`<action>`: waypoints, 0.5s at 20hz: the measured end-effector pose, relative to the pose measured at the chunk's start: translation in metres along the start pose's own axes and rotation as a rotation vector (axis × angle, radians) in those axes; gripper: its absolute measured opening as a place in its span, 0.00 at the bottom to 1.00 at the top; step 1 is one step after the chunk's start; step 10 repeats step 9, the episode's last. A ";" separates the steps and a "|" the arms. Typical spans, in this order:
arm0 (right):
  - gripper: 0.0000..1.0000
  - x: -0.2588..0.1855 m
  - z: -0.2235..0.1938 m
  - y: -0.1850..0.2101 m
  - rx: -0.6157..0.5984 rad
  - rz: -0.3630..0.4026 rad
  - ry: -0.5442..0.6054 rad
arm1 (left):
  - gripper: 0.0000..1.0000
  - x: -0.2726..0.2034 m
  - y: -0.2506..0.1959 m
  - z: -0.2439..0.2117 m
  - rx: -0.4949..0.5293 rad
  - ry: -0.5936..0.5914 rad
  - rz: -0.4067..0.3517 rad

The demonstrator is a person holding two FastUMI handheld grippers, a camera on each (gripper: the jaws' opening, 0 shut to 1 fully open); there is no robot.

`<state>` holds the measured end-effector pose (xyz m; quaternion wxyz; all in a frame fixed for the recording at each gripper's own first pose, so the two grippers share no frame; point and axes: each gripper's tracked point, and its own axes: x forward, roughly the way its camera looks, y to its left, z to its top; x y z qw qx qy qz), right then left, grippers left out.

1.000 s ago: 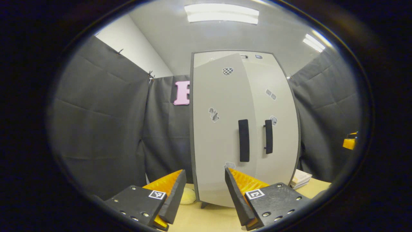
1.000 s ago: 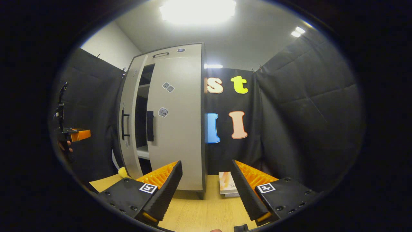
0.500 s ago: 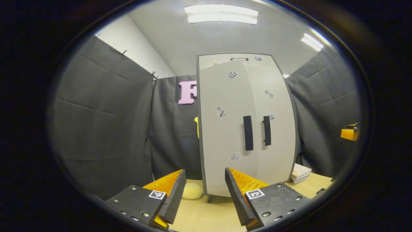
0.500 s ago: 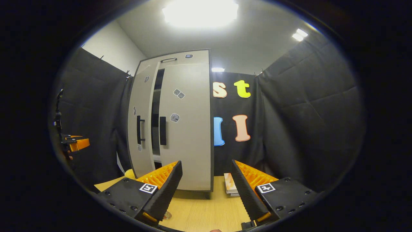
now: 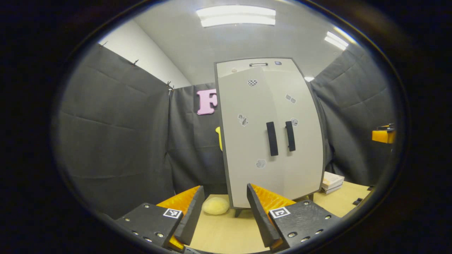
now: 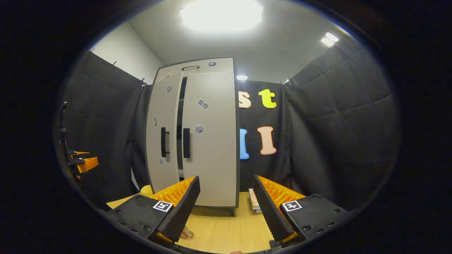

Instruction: Grasp the bottle in the cabinet with the left hand and place it on the coaster, then close the right door with the right hand and the left door with the left hand.

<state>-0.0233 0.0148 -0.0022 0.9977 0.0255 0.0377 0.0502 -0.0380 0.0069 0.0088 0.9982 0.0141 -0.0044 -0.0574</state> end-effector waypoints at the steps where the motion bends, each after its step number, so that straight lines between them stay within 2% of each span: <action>1: 0.96 -0.002 -0.001 0.002 -0.003 0.004 -0.001 | 0.75 -0.003 0.000 -0.003 -0.005 0.006 -0.002; 10: 0.94 -0.009 0.002 0.008 -0.012 0.005 -0.009 | 0.74 -0.011 0.007 -0.007 -0.012 0.016 0.001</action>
